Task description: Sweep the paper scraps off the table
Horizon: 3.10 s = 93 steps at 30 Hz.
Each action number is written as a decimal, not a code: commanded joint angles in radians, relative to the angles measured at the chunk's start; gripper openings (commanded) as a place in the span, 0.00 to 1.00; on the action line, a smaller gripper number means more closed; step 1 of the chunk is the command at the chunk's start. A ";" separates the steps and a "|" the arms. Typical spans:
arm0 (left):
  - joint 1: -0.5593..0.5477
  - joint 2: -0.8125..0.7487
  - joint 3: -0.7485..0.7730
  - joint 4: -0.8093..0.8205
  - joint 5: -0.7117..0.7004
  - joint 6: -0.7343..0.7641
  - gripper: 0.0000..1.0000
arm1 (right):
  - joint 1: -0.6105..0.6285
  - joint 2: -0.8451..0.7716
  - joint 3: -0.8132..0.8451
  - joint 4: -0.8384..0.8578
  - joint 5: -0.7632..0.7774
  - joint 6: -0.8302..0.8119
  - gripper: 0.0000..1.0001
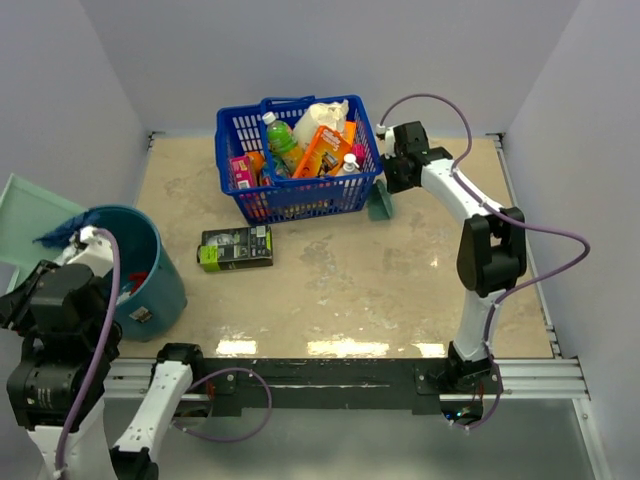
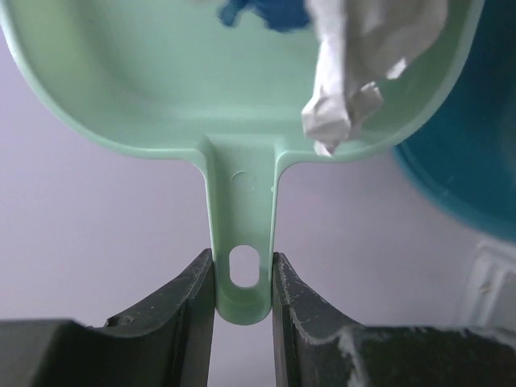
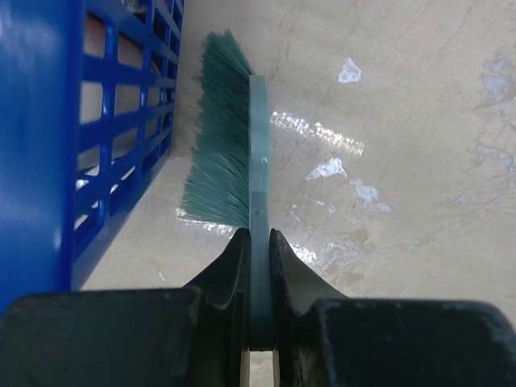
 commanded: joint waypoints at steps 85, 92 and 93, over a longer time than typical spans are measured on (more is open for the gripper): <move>-0.710 0.988 -0.180 0.381 1.229 -0.032 0.00 | -0.336 -0.594 -0.263 -0.039 -0.012 -0.534 0.00; -0.709 1.005 -0.265 0.441 1.131 -0.046 0.00 | -0.313 -0.625 -0.441 0.230 0.042 -0.818 0.00; -0.709 1.006 -0.271 0.446 1.126 -0.046 0.00 | -0.304 -0.629 -0.463 0.257 0.051 -0.847 0.00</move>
